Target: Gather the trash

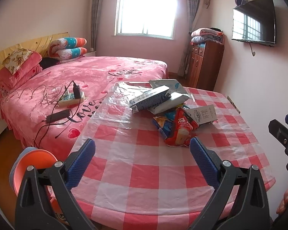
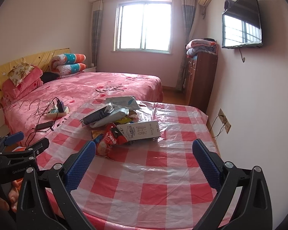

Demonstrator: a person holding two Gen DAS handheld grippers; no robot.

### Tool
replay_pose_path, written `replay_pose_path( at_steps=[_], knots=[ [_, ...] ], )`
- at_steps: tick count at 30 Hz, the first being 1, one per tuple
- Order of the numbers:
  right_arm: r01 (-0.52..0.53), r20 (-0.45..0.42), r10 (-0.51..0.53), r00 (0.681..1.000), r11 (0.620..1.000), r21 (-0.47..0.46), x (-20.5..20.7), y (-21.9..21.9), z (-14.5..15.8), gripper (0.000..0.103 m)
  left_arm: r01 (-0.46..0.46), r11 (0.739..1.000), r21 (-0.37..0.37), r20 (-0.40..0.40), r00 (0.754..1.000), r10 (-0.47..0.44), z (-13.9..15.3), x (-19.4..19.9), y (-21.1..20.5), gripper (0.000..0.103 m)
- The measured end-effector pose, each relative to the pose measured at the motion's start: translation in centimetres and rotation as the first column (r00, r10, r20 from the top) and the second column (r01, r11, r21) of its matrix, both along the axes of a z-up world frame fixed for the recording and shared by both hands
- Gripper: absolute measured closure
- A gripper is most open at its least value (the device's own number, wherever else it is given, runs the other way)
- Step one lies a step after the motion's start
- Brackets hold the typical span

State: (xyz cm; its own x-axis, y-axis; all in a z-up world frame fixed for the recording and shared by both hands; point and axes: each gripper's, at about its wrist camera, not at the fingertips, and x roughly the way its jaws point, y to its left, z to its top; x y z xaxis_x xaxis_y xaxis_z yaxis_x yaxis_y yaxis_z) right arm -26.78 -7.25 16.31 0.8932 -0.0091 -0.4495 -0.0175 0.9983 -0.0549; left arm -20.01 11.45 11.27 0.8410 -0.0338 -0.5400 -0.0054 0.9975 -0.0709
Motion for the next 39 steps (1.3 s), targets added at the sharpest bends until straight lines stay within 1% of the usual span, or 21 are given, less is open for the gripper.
replay_pose_path(
  at_steps=[8, 11, 14, 18, 24, 27, 28, 29, 31, 33, 34, 35, 38, 39],
  knots=[
    [-0.002, -0.015, 0.003, 1.0, 1.0, 0.029, 0.0, -0.6, -0.2, 0.004, 0.005, 1.0, 0.014, 0.003, 1.0, -0.005, 0.1, -0.4, -0.2, 0.004],
    [0.006, -0.047, -0.002, 0.999, 0.998, 0.068, 0.5, -1.5, -0.7, 0.004, 0.011, 1.0, 0.023, 0.005, 1.0, -0.011, -0.2, -0.5, -0.6, 0.004],
    [0.003, -0.082, 0.006, 0.997, 0.994, 0.108, 1.3, -2.2, -1.5, 0.004, 0.046, 0.999, 0.019, 0.011, 0.999, -0.046, -0.5, -0.6, -0.6, 0.004],
    [-0.025, -0.141, 0.049, 0.989, 0.985, 0.17, 2.5, -2.9, -2.8, 0.004, 0.104, 0.994, -0.012, 0.011, 0.994, -0.104, -1.2, -0.6, -0.4, 0.004],
    [-0.036, -0.227, 0.101, 0.969, 0.96, 0.276, 5.0, -3.7, -4.6, 0.004, 0.148, 0.986, -0.071, -0.064, 0.986, -0.153, -2.7, 1.5, 0.4, 0.004],
    [-0.054, -0.283, 0.169, 0.944, 0.925, 0.375, 6.7, -3.9, -6.0, 0.004, 0.153, 0.986, -0.067, -0.107, 0.981, -0.16, -3.4, 3.1, 0.5, 0.004],
    [-0.063, -0.305, 0.209, 0.929, 0.903, 0.426, 7.5, -3.9, -6.8, 0.004, 0.159, 0.986, -0.054, -0.113, 0.98, -0.165, -3.5, 3.7, 0.5, 0.004],
    [-0.065, -0.316, 0.229, 0.921, 0.889, 0.453, 7.9, -3.8, -7.3, 0.004, 0.169, 0.985, -0.04, -0.118, 0.978, -0.172, -3.6, 4.5, 0.5, 0.004],
    [-0.077, -0.33, 0.286, 0.9, 0.847, 0.526, 9.0, -3.6, -8.2, 0.005, 0.198, 0.98, -0.015, -0.121, 0.973, -0.198, -3.6, 6.2, 0.8, 0.004],
    [-0.087, -0.333, 0.333, 0.882, 0.81, 0.579, 10.0, -3.1, -9.0, 0.008, 0.218, 0.976, 0.02, -0.12, 0.969, -0.214, -3.7, 8.4, 1.2, 0.004],
    [-0.096, -0.332, 0.364, 0.87, 0.786, 0.611, 10.7, -2.7, -9.3, 0.015, 0.238, 0.971, 0.021, -0.119, 0.965, -0.234, -3.6, 9.4, 1.4, 0.004],
    [-0.097, -0.335, 0.379, 0.863, 0.774, 0.626, 11.1, -2.3, -9.5, 0.022, 0.276, 0.961, 0.012, -0.123, 0.954, -0.273, -3.6, 10.7, 1.7, 0.004],
    [-0.095, -0.34, 0.42, 0.842, 0.734, 0.672, 12.6, -1.5, -10.2, 0.023, 0.355, 0.934, 0.026, -0.117, 0.929, -0.35, -3.3, 14.2, 2.2, 0.004],
    [-0.094, -0.34, 0.43, 0.837, 0.723, 0.684, 13.1, -1.3, -10.4, 0.023, 0.399, 0.916, 0.033, -0.112, 0.912, -0.394, -3.1, 15.3, 2.3, 0.004]
  ],
)
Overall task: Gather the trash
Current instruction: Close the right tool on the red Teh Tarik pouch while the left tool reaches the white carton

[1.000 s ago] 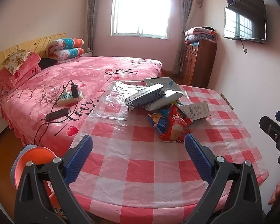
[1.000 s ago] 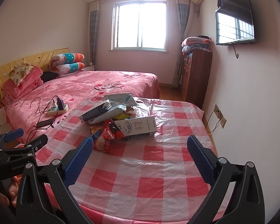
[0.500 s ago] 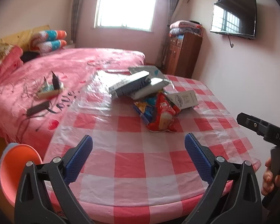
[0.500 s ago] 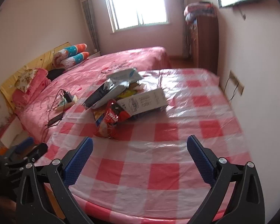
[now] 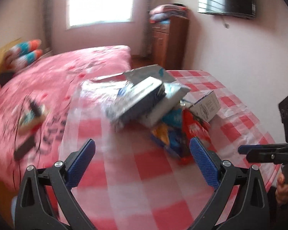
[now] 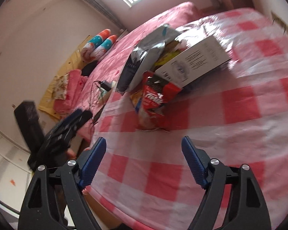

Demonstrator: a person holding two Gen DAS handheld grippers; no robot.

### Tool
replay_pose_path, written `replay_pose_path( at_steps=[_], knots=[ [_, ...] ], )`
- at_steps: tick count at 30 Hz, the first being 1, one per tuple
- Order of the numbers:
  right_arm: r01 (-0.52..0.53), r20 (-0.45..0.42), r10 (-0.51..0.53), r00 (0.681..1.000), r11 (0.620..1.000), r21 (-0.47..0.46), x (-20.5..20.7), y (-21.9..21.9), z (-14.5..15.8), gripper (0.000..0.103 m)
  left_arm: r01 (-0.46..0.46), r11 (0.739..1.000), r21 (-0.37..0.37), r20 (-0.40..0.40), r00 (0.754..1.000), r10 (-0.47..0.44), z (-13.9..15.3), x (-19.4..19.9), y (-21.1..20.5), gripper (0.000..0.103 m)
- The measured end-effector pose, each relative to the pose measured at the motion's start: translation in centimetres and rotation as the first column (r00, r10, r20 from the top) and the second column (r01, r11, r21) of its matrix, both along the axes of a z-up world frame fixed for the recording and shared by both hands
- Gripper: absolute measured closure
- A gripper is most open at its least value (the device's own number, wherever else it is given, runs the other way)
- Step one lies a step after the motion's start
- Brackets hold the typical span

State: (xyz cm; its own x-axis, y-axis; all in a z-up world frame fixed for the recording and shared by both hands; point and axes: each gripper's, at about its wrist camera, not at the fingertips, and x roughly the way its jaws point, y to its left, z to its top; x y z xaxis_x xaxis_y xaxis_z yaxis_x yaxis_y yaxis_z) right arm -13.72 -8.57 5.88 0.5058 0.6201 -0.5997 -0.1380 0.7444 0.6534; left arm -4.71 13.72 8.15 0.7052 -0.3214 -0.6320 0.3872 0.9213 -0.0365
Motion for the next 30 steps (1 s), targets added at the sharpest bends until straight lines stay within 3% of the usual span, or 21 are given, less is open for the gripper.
replay_pose_path(
  at_steps=[5, 9, 15, 19, 26, 28, 30],
  knots=[
    [-0.013, -0.039, 0.015, 0.999, 0.999, 0.047, 2.4, 0.7, -1.1, 0.029, 0.111, 0.992, 0.063, 0.021, 0.993, -0.112, 0.6, 5.0, -0.2, 0.004],
    [-0.009, -0.048, 0.012, 0.999, 0.999, 0.053, 3.5, 0.9, -1.3, 0.032, 0.166, 0.98, 0.107, -0.009, 0.986, -0.166, 0.4, 8.8, -0.9, 0.004],
    [-0.03, -0.045, 0.033, 0.998, 0.997, 0.066, 4.7, 1.5, -1.8, 0.035, 0.201, 0.976, 0.083, -0.082, 0.977, -0.195, -0.5, 13.2, -1.2, 0.004],
    [-0.03, -0.042, 0.032, 0.999, 0.998, 0.061, 5.1, 1.4, -2.0, 0.036, 0.235, 0.97, 0.057, -0.123, 0.966, -0.227, -1.3, 14.8, -2.0, 0.004],
    [-0.035, -0.052, 0.037, 0.998, 0.998, 0.054, 5.5, 1.5, -2.4, 0.04, 0.286, 0.955, 0.077, -0.188, 0.945, -0.268, -3.0, 15.6, -3.4, 0.005],
    [-0.038, -0.055, 0.04, 0.998, 0.998, 0.046, 5.5, 1.6, -2.5, 0.04, 0.292, 0.953, 0.083, -0.195, 0.942, -0.272, -3.4, 15.4, -3.7, 0.018],
    [-0.038, -0.058, 0.041, 0.997, 0.998, 0.047, 5.5, 1.4, -2.4, 0.04, 0.281, 0.956, 0.078, -0.192, 0.946, -0.263, -3.5, 15.3, -3.7, 0.021]
  ],
)
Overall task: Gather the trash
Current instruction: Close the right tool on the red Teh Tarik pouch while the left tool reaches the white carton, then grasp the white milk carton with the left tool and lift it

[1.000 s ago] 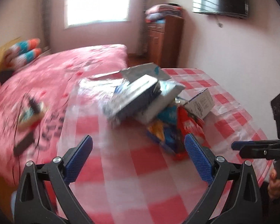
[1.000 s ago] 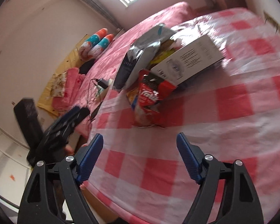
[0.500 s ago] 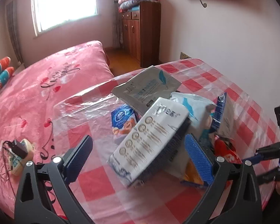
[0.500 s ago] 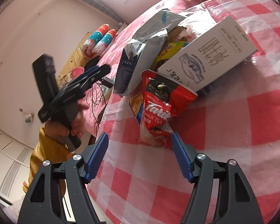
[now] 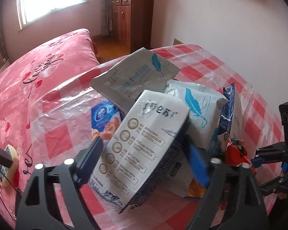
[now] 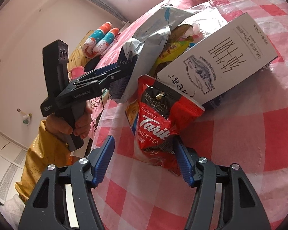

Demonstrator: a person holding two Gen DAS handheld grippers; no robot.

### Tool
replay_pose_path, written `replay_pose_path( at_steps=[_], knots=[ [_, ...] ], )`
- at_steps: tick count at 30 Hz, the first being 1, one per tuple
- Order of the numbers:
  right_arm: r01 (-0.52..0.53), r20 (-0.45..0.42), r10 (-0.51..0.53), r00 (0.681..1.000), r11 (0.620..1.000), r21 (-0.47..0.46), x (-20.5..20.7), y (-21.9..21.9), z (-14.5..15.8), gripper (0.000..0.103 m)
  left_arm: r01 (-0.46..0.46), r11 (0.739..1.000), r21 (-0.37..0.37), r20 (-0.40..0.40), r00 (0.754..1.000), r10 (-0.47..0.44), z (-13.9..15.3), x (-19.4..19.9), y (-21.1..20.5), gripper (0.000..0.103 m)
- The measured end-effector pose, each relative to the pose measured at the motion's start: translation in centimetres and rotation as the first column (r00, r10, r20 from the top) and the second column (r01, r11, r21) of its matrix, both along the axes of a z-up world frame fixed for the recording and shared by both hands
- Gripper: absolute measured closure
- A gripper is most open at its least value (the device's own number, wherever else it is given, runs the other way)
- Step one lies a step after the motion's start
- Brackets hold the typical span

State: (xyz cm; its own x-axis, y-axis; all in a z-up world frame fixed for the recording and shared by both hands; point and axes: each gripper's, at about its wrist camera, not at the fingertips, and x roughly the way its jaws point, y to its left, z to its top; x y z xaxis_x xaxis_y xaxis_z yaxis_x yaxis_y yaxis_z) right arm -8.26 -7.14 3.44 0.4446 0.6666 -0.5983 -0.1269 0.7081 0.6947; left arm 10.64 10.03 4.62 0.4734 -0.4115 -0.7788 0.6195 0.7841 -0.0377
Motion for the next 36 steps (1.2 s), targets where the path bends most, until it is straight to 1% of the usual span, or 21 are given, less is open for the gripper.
replay_pose_path(
  at_steps=[3, 4, 6, 7, 8, 9, 10, 11, 14, 16, 18, 19, 21, 24, 26, 30, 32, 33, 34, 35, 36],
  knots=[
    [0.001, 0.002, -0.001, 1.0, 1.0, 0.013, 0.3, 0.1, 0.1, 0.04, -0.035, 0.999, -0.019, -0.003, 0.999, 0.035, 0.0, 0.0, 0.3, 0.023],
    [0.007, 0.002, -0.007, 1.0, 1.0, 0.014, 0.4, 0.0, 0.1, 0.04, -0.046, 0.999, -0.028, -0.006, 0.999, 0.046, 0.1, -0.2, 0.4, 0.027],
    [0.015, 0.005, -0.015, 1.0, 1.0, 0.006, 0.8, -0.3, 0.1, 0.04, -0.067, 0.997, -0.037, -0.005, 0.998, 0.067, 0.3, -0.6, 0.5, 0.029],
    [0.021, 0.004, -0.021, 1.0, 1.0, -0.002, 0.7, -0.4, 0.1, 0.045, -0.078, 0.996, -0.039, -0.001, 0.997, 0.078, 0.4, -0.8, 0.5, 0.031],
    [0.026, -0.003, -0.026, 1.0, 1.0, -0.011, 0.8, -0.5, -0.1, 0.054, -0.089, 0.995, -0.043, 0.002, 0.996, 0.089, 0.4, -1.1, 0.5, 0.036],
    [0.029, -0.009, -0.029, 1.0, 0.999, -0.014, 0.8, -0.6, -0.2, 0.057, -0.1, 0.993, -0.063, 0.015, 0.995, 0.101, 0.7, -1.5, 0.7, 0.047],
    [0.029, -0.011, -0.029, 1.0, 1.0, -0.003, 0.7, -0.7, -0.4, 0.059, -0.114, 0.991, -0.076, 0.015, 0.993, 0.115, 1.0, -1.8, 0.8, 0.052],
    [0.031, -0.011, -0.031, 0.999, 1.0, -0.002, 0.6, -0.8, -0.6, 0.061, -0.132, 0.988, -0.085, 0.013, 0.991, 0.134, 1.2, -2.0, 0.9, 0.053],
    [0.029, 0.001, -0.029, 1.0, 1.0, -0.012, 0.1, -1.2, -0.6, 0.063, -0.166, 0.983, -0.083, 0.008, 0.986, 0.168, 1.1, -2.5, 1.2, 0.053],
    [0.023, 0.016, -0.022, 1.0, 0.999, -0.029, -0.2, -1.1, -0.2, 0.067, -0.152, 0.985, -0.083, -0.001, 0.988, 0.153, 1.0, -2.8, 1.3, 0.054],
    [0.015, 0.036, -0.013, 0.999, 0.998, -0.064, -0.5, -0.8, 0.0, 0.068, -0.145, 0.985, -0.091, -0.015, 0.989, 0.144, 1.1, -3.1, 1.5, 0.053],
    [0.015, 0.042, -0.012, 0.999, 0.997, -0.079, -0.8, -0.9, 0.1, 0.068, -0.137, 0.986, -0.096, -0.032, 0.99, 0.134, 1.2, -3.2, 1.7, 0.043],
    [0.021, 0.044, -0.018, 0.999, 0.996, -0.088, -1.1, -1.4, 0.1, 0.068, -0.112, 0.989, -0.1, -0.068, 0.992, 0.105, 1.3, -3.5, 1.9, 0.027],
    [0.036, 0.03, -0.034, 0.999, 0.996, -0.084, -1.6, -2.8, 0.2, 0.068, -0.112, 0.993, -0.036, -0.017, 0.994, 0.111, 1.7, -3.4, 2.4, 0.013],
    [0.047, 0.026, -0.045, 0.999, 0.995, -0.091, -1.6, -3.4, 0.1, 0.068, -0.11, 0.994, -0.01, -0.013, 0.994, 0.11, 1.5, -2.8, 2.7, 0.012],
    [0.063, 0.016, -0.062, 0.998, 0.993, -0.098, -1.6, -3.7, 0.4, 0.064, -0.089, 0.995, 0.035, -0.048, 0.995, 0.091, 0.1, -0.9, 2.7, 0.01],
    [0.074, 0.023, -0.072, 0.997, 0.99, -0.124, -1.5, -3.5, 0.6, 0.051, -0.075, 0.996, 0.044, -0.069, 0.995, 0.078, -0.7, -0.3, 2.5, 0.01],
    [0.077, 0.026, -0.074, 0.997, 0.99, -0.122, -1.5, -3.5, 0.6, 0.047, -0.071, 0.997, 0.042, -0.072, 0.995, 0.074, -1.0, -0.2, 2.3, 0.01],
    [0.08, 0.029, -0.077, 0.997, 0.99, -0.119, -1.4, -3.5, 0.7, 0.042, -0.069, 0.997, 0.035, -0.069, 0.995, 0.072, -1.1, -0.1, 2.1, 0.013],
    [0.084, 0.031, -0.081, 0.996, 0.989, -0.12, -1.3, -3.4, 0.7, 0.039, -0.072, 0.997, 0.024, -0.065, 0.995, 0.073, -1.2, -0.2, 2.0, 0.017],
    [0.087, 0.032, -0.083, 0.996, 0.989, -0.12, -1.3, -3.2, 0.8, 0.039, -0.078, 0.997, 0.008, -0.068, 0.995, 0.078, -1.2, -0.2, 1.8, 0.026]
  ],
)
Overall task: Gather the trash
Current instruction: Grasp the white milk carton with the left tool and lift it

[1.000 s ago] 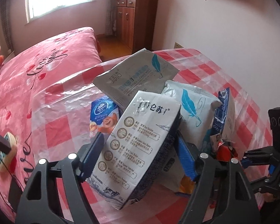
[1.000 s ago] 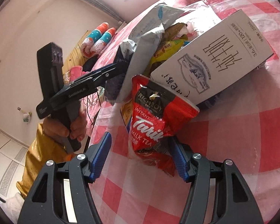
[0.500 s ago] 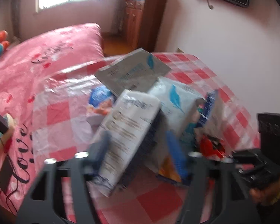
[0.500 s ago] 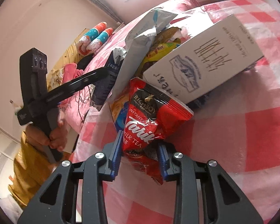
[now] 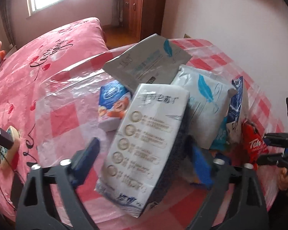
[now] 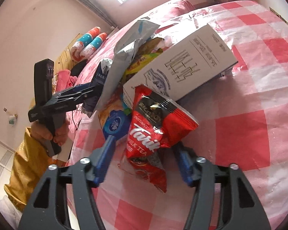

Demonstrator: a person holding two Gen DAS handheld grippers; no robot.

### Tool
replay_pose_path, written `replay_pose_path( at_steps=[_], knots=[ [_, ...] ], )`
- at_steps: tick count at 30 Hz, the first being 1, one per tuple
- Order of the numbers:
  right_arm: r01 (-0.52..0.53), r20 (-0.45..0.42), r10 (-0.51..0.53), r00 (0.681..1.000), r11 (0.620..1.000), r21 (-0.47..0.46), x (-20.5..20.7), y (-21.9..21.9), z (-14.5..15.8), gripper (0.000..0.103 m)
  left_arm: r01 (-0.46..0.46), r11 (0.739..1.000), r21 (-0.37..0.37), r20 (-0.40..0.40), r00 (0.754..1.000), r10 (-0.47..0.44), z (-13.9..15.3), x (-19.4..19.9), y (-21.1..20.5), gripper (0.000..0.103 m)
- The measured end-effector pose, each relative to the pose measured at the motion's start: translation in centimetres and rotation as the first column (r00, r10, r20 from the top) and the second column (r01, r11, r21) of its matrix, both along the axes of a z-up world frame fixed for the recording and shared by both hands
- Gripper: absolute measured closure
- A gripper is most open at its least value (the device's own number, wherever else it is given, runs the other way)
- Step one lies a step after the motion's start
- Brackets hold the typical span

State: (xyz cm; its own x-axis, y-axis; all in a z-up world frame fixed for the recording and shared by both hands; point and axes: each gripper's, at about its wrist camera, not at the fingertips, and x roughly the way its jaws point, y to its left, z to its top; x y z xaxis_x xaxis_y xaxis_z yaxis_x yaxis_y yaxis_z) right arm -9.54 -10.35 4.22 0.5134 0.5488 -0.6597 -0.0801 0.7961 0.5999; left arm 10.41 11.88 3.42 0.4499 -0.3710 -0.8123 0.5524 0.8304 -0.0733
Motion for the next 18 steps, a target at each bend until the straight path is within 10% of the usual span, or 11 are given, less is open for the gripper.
replay_pose_path(
  at_steps=[7, 11, 18],
  knots=[
    [0.021, 0.015, -0.021, 1.0, 0.999, -0.024, 0.7, 2.3, 0.3, 0.039, -0.086, 0.996, -0.008, 0.038, 0.996, 0.086, 0.2, -1.8, -0.7, 0.03],
    [0.022, 0.024, -0.02, 1.0, 0.997, -0.071, 0.6, 3.1, 0.0, 0.063, -0.123, 0.992, -0.024, 0.057, 0.991, 0.124, 0.5, -3.8, -0.9, 0.031],
    [0.005, 0.041, -0.002, 0.999, 0.998, -0.068, -0.3, 3.2, -0.2, 0.07, -0.193, 0.975, -0.112, 0.067, 0.977, 0.202, 1.2, -7.6, 0.4, 0.031]
  ],
)
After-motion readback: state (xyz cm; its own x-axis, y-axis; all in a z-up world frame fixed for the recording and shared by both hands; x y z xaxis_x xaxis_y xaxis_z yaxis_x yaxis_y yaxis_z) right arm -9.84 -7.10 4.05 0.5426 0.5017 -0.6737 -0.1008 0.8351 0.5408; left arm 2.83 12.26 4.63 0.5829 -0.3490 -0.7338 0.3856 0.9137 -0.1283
